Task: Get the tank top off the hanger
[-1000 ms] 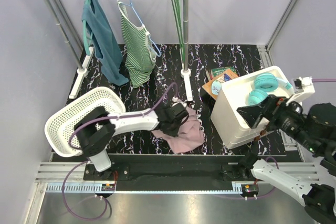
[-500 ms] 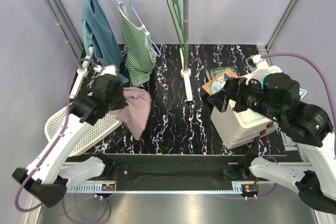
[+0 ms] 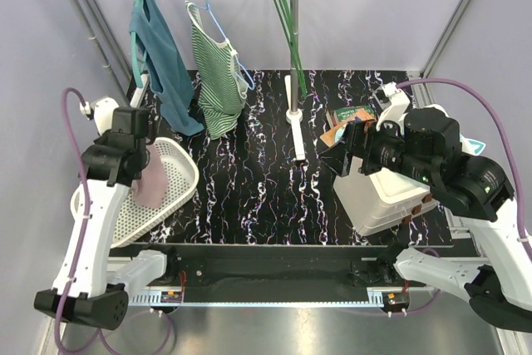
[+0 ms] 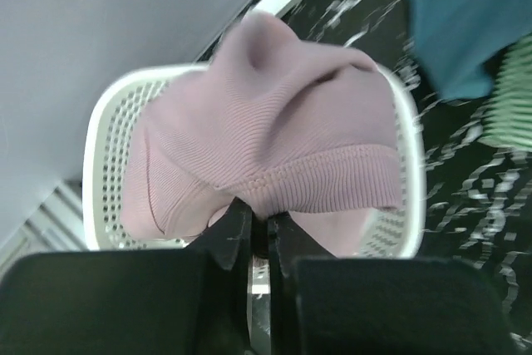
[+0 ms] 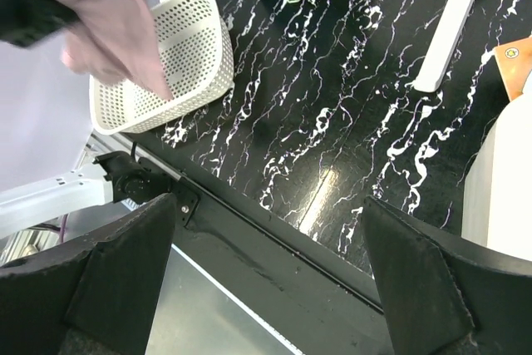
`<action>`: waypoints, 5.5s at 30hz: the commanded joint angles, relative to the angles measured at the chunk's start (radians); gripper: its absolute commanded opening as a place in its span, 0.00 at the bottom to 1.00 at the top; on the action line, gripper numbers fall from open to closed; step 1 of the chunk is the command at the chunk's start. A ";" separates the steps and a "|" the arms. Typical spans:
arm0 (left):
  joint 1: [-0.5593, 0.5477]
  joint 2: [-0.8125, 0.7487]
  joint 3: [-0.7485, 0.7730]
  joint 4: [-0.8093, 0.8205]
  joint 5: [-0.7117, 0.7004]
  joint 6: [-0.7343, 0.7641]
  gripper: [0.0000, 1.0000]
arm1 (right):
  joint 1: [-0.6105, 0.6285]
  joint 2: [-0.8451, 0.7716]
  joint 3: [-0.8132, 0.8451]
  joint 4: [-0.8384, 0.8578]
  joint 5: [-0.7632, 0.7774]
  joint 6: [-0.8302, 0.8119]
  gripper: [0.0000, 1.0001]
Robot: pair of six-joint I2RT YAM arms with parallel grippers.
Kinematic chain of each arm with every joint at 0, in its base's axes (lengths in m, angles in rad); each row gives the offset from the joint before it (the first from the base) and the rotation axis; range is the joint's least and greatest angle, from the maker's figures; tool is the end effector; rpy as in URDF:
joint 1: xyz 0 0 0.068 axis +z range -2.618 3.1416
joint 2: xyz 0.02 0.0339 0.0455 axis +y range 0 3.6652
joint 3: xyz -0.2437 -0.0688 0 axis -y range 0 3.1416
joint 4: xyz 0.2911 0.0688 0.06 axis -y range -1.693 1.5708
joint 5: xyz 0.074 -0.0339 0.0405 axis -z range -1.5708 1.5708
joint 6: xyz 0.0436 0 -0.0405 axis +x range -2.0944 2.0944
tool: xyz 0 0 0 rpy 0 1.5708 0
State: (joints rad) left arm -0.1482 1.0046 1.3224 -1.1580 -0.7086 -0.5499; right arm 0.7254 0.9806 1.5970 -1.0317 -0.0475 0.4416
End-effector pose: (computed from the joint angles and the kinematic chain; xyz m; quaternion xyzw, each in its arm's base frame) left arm 0.2203 -0.0042 0.3874 -0.2962 0.8337 0.1899 0.4257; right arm 0.1444 0.1308 0.4858 -0.1313 0.8272 0.3174 0.4447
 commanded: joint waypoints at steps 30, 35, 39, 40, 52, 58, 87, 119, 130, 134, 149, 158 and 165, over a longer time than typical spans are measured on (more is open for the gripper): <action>-0.148 0.261 0.454 1.000 0.927 -0.256 0.82 | -0.003 0.078 0.080 0.065 0.023 -0.037 1.00; -0.160 0.313 0.457 0.976 0.712 -0.216 0.67 | -0.003 0.076 0.060 0.065 0.043 -0.029 1.00; -0.160 0.377 0.463 0.917 0.655 -0.220 0.70 | -0.004 0.064 0.049 0.065 0.067 -0.021 1.00; -0.162 0.394 0.469 0.917 0.664 -0.223 0.70 | -0.003 0.063 0.050 0.065 0.075 -0.018 1.00; -0.133 0.535 0.492 0.908 0.620 -0.238 0.59 | -0.003 0.058 0.075 0.064 0.123 -0.032 1.00; -0.113 0.589 0.506 0.958 0.661 -0.278 0.50 | -0.003 0.038 0.084 0.045 0.146 -0.017 1.00; -0.082 0.646 0.679 1.008 0.867 -0.298 0.00 | -0.003 0.001 0.115 0.016 0.172 0.006 1.00; -0.507 -0.176 -0.100 0.864 0.563 -0.369 0.00 | 0.060 0.110 -0.025 0.065 -0.253 0.018 1.00; -0.507 -0.110 -0.031 0.759 0.433 -0.341 0.00 | 0.356 0.343 0.167 0.151 -0.017 0.055 1.00; -0.508 -0.086 0.003 0.745 0.416 -0.364 0.00 | 0.367 0.444 0.322 0.150 0.093 0.039 1.00; -0.510 -0.119 -0.011 0.709 0.437 -0.410 0.00 | 0.367 0.676 0.471 0.183 0.078 -0.024 0.82; -0.533 -0.112 -0.035 0.709 0.478 -0.423 0.00 | 0.367 0.673 0.408 0.206 0.080 -0.004 0.46; -0.560 -0.089 -0.025 0.709 0.518 -0.410 0.00 | 0.368 0.647 0.368 0.220 0.095 0.014 0.00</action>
State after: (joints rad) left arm -0.6922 0.9176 1.2819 -0.5041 -0.2432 -0.9665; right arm 1.0931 1.6775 1.9804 -0.8471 0.0170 0.4530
